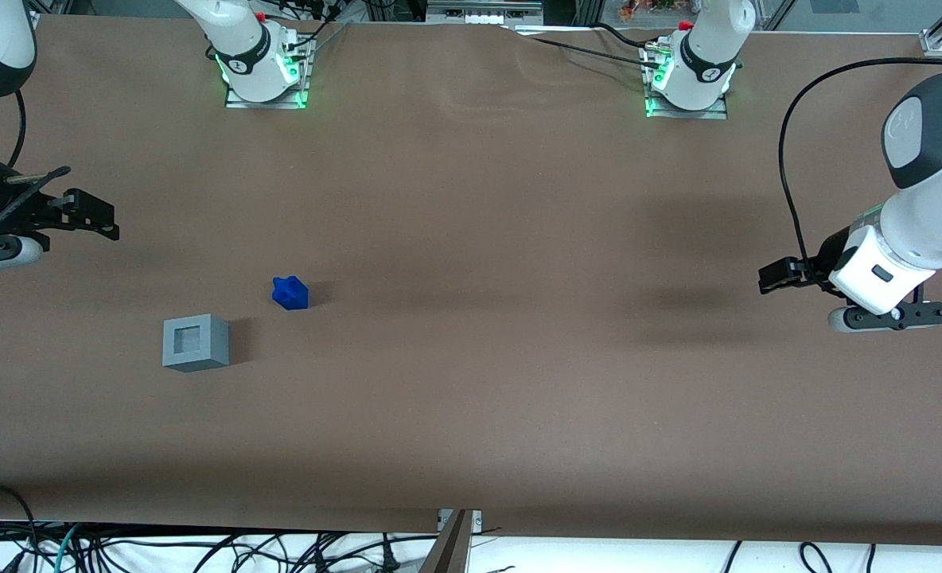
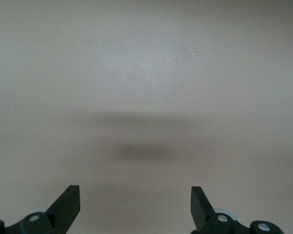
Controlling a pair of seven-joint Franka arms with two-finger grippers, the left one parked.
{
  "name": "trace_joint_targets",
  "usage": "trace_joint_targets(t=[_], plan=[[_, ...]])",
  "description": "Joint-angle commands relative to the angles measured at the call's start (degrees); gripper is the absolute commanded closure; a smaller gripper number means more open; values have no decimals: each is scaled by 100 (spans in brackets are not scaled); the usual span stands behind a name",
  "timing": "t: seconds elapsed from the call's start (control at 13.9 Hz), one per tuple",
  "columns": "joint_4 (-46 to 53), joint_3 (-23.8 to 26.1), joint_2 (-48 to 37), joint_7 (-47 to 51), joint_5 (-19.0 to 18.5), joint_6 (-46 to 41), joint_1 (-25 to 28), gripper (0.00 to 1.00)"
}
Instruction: Insert blue part into gray base with right arm
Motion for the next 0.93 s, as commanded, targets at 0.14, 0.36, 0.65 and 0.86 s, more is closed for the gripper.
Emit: trace_joint_targets(t=[0.14,0.36,0.65,0.86], plan=[[79,21,-69,16,24,-335,-19,0],[80,3,-52,-37,33,-300,-19,1],[80,-6,-61,-46,15,-326,-19,0],[80,3,-69,-54,15,-335,-19,1]])
